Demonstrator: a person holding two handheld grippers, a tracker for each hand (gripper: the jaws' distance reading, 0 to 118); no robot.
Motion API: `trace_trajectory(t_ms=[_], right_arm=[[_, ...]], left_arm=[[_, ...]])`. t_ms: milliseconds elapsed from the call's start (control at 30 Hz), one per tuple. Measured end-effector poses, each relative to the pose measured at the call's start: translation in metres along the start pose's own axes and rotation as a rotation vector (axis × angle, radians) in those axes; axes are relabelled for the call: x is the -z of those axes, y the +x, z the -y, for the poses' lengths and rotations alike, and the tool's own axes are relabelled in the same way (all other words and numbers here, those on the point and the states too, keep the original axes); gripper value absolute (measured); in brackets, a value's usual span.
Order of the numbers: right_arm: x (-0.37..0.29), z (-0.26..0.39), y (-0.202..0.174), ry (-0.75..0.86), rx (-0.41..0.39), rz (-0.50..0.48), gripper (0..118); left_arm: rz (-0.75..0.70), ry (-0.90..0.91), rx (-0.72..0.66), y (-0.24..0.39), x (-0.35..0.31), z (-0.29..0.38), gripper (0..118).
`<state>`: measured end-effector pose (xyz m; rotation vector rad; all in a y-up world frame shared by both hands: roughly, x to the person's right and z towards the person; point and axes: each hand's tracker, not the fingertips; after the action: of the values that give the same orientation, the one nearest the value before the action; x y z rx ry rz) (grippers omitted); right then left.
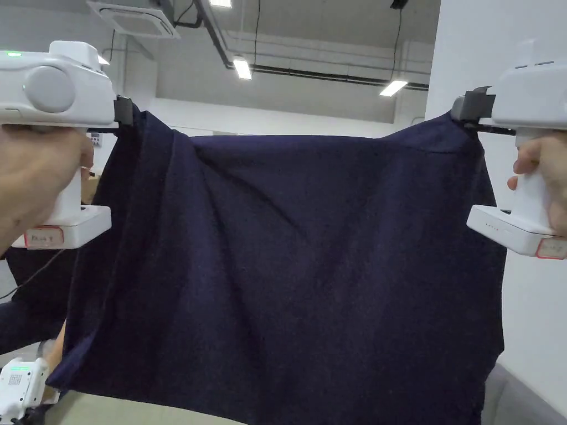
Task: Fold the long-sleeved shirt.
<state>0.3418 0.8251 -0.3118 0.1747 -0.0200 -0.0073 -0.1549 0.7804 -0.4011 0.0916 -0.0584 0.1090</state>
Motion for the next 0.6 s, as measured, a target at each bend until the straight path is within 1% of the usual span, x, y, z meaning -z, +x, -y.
trace_trajectory(t_ms=[133,267,300,333,400,433,467,500,533,600], right_arm=[[0.047,-0.009,-0.001,0.019,-0.001,0.008,0],[0.094,-0.02,-0.006,0.053,-0.038,0.037,0],[0.104,-0.022,-0.006,0.062,-0.032,0.044,0],[0.113,-0.025,-0.005,0.082,-0.005,0.04,0],[0.128,-0.032,-0.008,0.122,-0.01,0.064,0],[0.133,-0.033,-0.009,0.145,-0.018,0.06,0],[0.136,-0.036,-0.012,0.161,-0.017,0.085,0],[0.14,-0.039,-0.014,0.188,-0.004,0.072,0],[0.144,-0.043,-0.016,0.201,-0.016,0.064,0],[0.146,-0.047,-0.021,0.251,-0.028,0.086,0]], left_arm=[[-0.012,0.012,-0.013,0.001,0.046,-0.008,12],[-0.03,0.041,0.005,0.004,0.094,-0.021,12],[-0.037,0.048,0.005,0.006,0.105,-0.027,12],[-0.046,0.066,0.003,0.008,0.113,-0.031,12],[-0.045,0.099,-0.006,0.009,0.13,-0.044,12],[-0.042,0.101,-0.008,0.009,0.138,-0.052,12],[-0.033,0.11,-0.002,0.009,0.145,-0.06,12],[-0.035,0.134,0.015,0.011,0.15,-0.065,12],[-0.04,0.135,0.013,0.011,0.153,-0.07,12],[-0.038,0.157,0.018,0.012,0.154,-0.078,12]])
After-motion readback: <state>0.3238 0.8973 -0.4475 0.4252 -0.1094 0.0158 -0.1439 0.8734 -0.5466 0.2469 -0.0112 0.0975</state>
